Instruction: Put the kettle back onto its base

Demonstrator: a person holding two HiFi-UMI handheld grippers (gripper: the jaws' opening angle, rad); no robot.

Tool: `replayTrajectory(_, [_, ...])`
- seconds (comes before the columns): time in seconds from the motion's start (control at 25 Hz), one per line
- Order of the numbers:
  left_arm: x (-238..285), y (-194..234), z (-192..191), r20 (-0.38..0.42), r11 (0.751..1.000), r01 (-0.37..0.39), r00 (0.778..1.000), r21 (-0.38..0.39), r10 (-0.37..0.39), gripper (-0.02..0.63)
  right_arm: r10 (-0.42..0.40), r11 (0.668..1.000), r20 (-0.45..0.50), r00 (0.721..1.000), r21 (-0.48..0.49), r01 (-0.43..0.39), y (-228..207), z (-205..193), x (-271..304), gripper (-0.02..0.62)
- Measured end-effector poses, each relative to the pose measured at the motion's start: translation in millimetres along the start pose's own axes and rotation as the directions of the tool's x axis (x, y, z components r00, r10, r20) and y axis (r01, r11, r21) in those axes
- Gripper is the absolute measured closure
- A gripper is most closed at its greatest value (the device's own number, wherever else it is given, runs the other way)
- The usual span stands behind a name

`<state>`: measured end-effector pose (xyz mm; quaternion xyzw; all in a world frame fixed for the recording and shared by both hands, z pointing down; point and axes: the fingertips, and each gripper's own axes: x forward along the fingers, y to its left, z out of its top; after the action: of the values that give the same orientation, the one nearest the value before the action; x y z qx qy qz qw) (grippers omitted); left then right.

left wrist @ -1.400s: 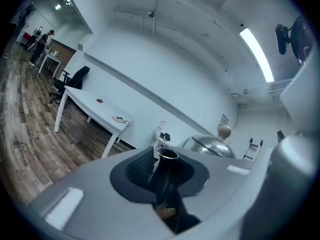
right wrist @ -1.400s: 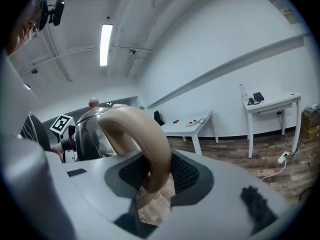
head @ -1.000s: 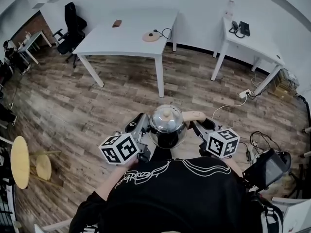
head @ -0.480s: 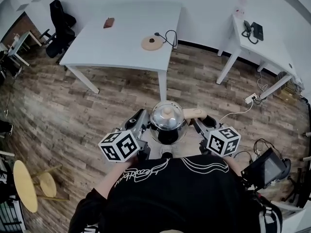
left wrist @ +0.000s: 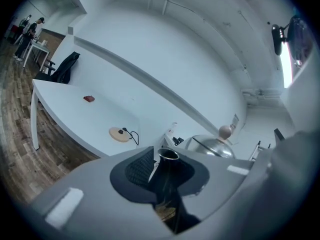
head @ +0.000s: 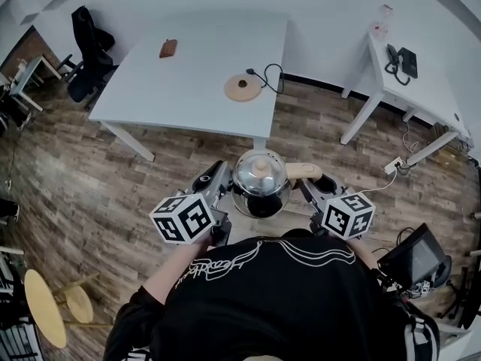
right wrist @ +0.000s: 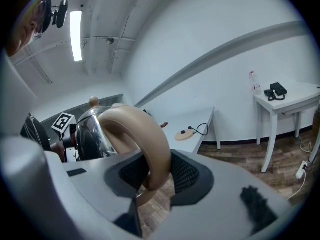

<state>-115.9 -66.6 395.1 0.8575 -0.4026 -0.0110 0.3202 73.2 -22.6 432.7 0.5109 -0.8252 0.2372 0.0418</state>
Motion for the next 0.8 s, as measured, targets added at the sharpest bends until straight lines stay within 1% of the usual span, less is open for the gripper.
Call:
replayTrajectory(0.24, [31.6,15.6,9.7,-0.015,1.000,-0.012,1.000,-0.027,0.011,0.550,0.009,1.000,-0.031,0.999,-0.001,-0.009,-22.2,11.8,27.2,0.468])
replayTrajectory(0.4, [56.2,35.0,18.9,-0.012,0.999,-0.032,0.999,-0.036,0.031,0.550,0.031,1.000,-0.058,0.998,-0.004,-0.031,-38.8,18.2,57.9,0.468])
replayTrajectory(0.8, [119.5,100.2,56.7,0.001,0.988,-0.136,0.991,-0.074,0.136,0.551,0.101,0.995,-0.114,0.988,0.011,-0.101,-81.1,44.5,164.2,0.468])
